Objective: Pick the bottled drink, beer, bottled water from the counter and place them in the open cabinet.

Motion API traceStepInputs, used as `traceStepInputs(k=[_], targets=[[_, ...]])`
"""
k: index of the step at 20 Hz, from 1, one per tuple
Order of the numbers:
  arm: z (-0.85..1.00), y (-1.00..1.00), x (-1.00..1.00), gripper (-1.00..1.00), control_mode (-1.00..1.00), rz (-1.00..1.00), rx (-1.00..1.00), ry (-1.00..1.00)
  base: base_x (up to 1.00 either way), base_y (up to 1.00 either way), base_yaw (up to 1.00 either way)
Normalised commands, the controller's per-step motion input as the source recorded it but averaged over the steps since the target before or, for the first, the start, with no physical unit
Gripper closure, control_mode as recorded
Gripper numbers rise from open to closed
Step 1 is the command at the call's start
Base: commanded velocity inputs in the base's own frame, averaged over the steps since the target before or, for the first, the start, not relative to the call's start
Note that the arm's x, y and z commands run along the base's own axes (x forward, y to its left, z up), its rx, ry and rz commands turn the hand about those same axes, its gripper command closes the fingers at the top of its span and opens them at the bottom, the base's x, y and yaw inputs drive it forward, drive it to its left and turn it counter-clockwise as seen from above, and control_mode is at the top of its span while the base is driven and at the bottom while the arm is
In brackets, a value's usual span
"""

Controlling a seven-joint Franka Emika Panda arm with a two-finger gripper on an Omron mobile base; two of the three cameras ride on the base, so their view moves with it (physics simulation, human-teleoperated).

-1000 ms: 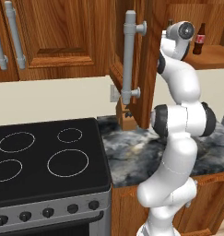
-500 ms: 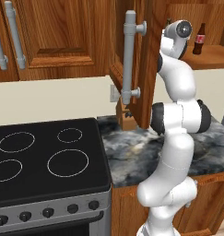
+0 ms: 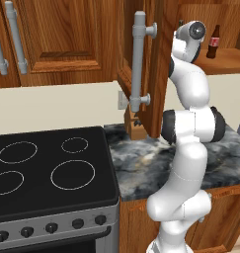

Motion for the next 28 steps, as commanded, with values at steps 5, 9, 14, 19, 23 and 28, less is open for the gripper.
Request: traceStepInputs(k=[5, 9, 14, 19, 23, 28], targets=[[-0.04, 0.0, -0.04, -1.0, -1.0, 0.0, 0.0, 0.0, 0.0, 0.0, 0.0], [-0.09, 0.0, -0.32, -1.0, -1.0, 0.0, 0.0, 0.0, 0.0, 0.0, 0.0], [-0.14, 0.0, -0.4, -1.0, -1.0, 0.0, 0.0, 0.0, 0.0, 0.0, 0.0], [-0.1, 0.0, -0.49, -1.0, -1.0, 0.0, 0.0, 0.0, 0.0, 0.0, 0.0], [-0.02, 0.01, -0.68, -1.0, -1.0, 0.0, 0.0, 0.0, 0.0, 0.0, 0.0], [0.0, 0.0, -0.67, -1.0, -1.0, 0.01, 0.0, 0.02, 0.0, 0.0, 0.0]])
